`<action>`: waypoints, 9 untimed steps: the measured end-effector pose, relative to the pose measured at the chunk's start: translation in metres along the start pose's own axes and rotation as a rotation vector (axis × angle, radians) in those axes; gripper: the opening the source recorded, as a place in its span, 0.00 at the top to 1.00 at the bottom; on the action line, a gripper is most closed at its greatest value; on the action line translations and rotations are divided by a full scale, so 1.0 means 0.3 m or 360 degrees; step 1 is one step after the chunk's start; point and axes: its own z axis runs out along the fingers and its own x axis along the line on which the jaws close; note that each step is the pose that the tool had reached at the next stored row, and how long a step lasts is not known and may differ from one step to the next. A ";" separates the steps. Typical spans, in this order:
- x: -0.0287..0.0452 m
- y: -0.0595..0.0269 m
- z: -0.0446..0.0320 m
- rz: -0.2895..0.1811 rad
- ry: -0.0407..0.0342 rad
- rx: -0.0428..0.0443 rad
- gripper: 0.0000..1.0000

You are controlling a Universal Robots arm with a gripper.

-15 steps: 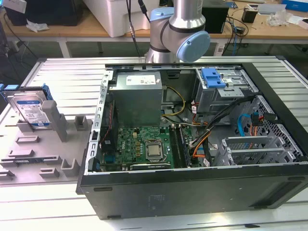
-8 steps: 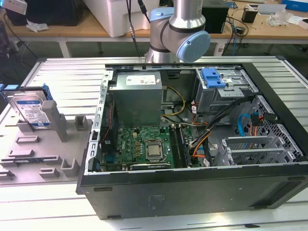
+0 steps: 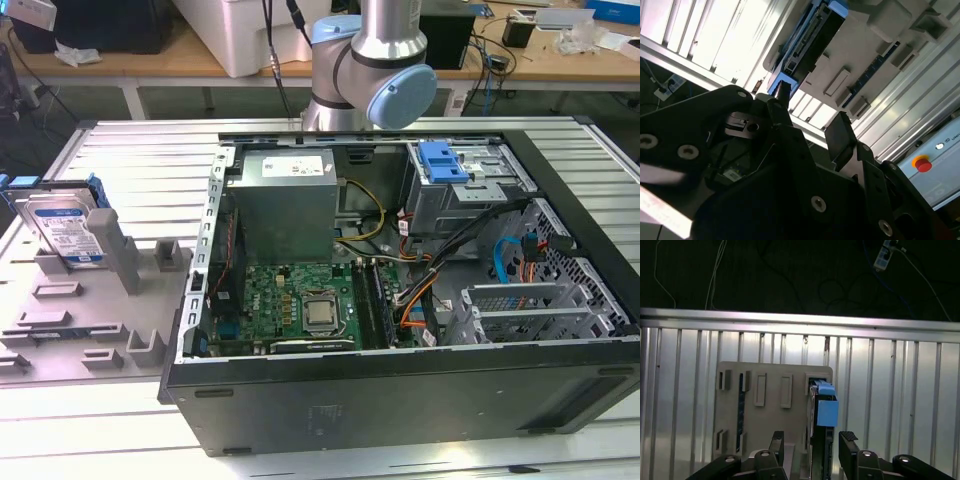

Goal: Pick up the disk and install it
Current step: 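Pick up the disk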

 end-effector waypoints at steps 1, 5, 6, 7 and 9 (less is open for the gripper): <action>0.000 0.000 0.000 0.0000 0.0000 0.0000 0.46; 0.000 0.000 0.001 0.0000 0.0000 0.0000 0.59; 0.000 0.000 0.001 0.0000 0.0000 0.0000 0.59; 0.000 0.000 0.002 0.0000 0.0000 0.0000 0.59; -0.005 0.000 0.004 0.0000 0.0000 0.0000 0.59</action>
